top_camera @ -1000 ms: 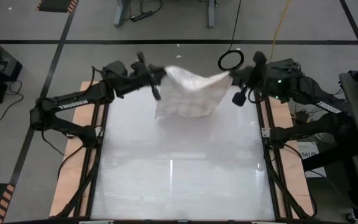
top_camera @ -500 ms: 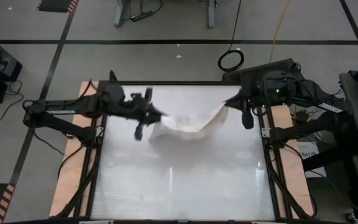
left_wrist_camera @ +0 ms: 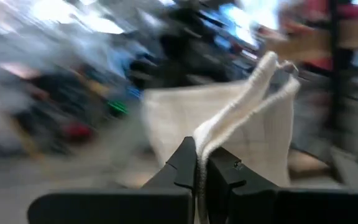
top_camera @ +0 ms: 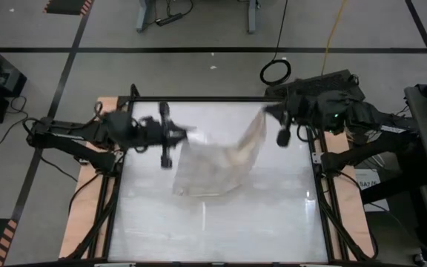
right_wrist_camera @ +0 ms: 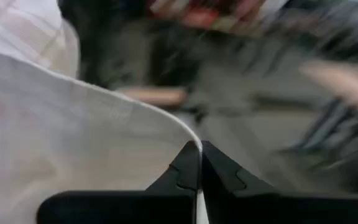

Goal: Roll towel
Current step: Roll the white towel

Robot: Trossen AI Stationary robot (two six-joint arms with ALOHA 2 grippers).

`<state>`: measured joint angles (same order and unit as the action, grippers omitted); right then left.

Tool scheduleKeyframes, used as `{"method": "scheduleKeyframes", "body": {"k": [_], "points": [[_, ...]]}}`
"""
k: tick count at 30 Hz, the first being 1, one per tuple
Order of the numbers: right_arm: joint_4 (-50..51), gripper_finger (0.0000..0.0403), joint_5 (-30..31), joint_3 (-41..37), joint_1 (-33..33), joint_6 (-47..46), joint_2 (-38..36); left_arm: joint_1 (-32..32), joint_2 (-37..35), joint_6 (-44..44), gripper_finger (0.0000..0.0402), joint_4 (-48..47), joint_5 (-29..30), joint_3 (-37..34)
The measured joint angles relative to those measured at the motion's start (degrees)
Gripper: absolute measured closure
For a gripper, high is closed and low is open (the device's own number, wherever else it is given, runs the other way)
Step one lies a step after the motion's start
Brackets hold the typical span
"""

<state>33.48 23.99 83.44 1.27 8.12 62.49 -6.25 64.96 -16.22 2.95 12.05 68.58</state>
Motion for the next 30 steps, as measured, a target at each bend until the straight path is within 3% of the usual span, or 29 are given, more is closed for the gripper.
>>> {"method": "scheduleKeyframes", "body": {"k": [3, 9, 12, 16, 20, 24, 27, 30], "points": [[-7.9, 0.0401, 1.6, 0.0, -1.5, 7.1, 1.0, 4.5, 0.1, -3.3, 0.0389, 5.9, 0.9, 0.0], [-16.3, 0.0401, 1.5, 0.0, -8.4, 16.1, 3.7, 18.3, 0.7, -2.7, 0.0389, 11.2, -3.2, 0.0], [-19.0, 0.0401, -0.5, 0.0, -14.4, 18.1, 5.8, 26.5, 2.2, 2.3, 0.0389, 14.0, -10.9, 0.0], [-19.3, 0.0401, -10.0, 0.0, -22.4, 13.4, 7.6, 34.4, 3.9, 12.1, 0.0389, 16.9, -24.5, 0.0], [-14.7, 0.0401, -16.9, 0.0, -24.2, 9.7, 6.7, 35.9, 4.0, 16.0, 0.0389, 16.6, -37.7, 0.0], [-7.0, 0.0401, -21.9, 0.0, -22.7, 5.5, 4.1, 34.5, 2.7, 18.3, 0.0389, 10.3, -47.4, 0.0], [1.4, 0.0401, -25.5, 0.1, -21.7, 1.9, 3.1, 32.9, 2.0, 18.7, 0.0389, 0.1, -52.0, 0.0], [10.0, 0.0401, -28.6, 0.0, -20.6, -0.9, 3.3, 30.6, 2.0, 16.9, 0.0389, -12.5, -52.4, 0.0]]}}
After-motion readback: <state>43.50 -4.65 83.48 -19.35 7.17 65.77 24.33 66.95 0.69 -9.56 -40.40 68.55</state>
